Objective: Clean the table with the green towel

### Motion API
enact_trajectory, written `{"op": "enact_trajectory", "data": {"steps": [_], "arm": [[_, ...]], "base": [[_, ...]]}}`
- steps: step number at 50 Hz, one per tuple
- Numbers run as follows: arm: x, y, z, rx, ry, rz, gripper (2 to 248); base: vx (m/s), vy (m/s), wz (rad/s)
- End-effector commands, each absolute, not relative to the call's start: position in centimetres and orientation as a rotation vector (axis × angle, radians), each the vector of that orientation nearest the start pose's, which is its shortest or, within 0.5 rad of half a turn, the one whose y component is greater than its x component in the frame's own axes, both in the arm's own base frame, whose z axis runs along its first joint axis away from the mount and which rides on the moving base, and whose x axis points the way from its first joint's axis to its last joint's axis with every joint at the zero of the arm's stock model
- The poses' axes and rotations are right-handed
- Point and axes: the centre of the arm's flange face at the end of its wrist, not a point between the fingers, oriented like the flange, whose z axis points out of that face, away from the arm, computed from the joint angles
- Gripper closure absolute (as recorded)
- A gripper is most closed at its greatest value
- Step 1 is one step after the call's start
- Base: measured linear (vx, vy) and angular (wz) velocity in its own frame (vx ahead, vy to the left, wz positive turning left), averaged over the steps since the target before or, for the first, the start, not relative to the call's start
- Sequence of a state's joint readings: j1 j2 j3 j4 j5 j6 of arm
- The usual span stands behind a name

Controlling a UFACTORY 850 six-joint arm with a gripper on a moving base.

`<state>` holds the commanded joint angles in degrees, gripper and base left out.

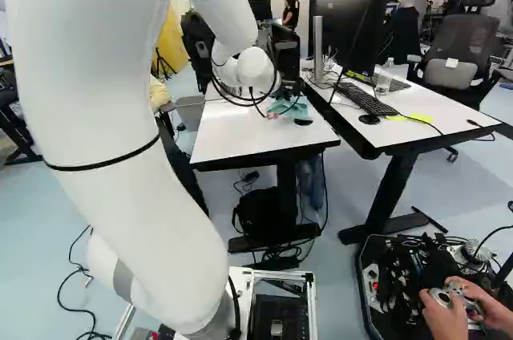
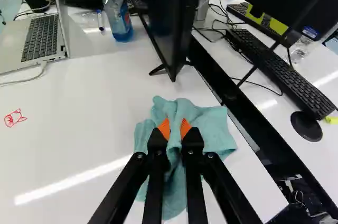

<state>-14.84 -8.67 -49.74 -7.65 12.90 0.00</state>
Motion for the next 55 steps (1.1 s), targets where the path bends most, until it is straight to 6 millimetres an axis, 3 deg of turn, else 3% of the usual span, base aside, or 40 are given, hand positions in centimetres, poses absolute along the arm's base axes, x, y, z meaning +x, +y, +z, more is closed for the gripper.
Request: {"op": "enact_trajectory", "data": {"steps": [55], "arm": [[51.3, -4.3, 53.7, -2.786, -0.082, -1.626, 209]], "base": [[0.0, 0.0, 0.0]]}}
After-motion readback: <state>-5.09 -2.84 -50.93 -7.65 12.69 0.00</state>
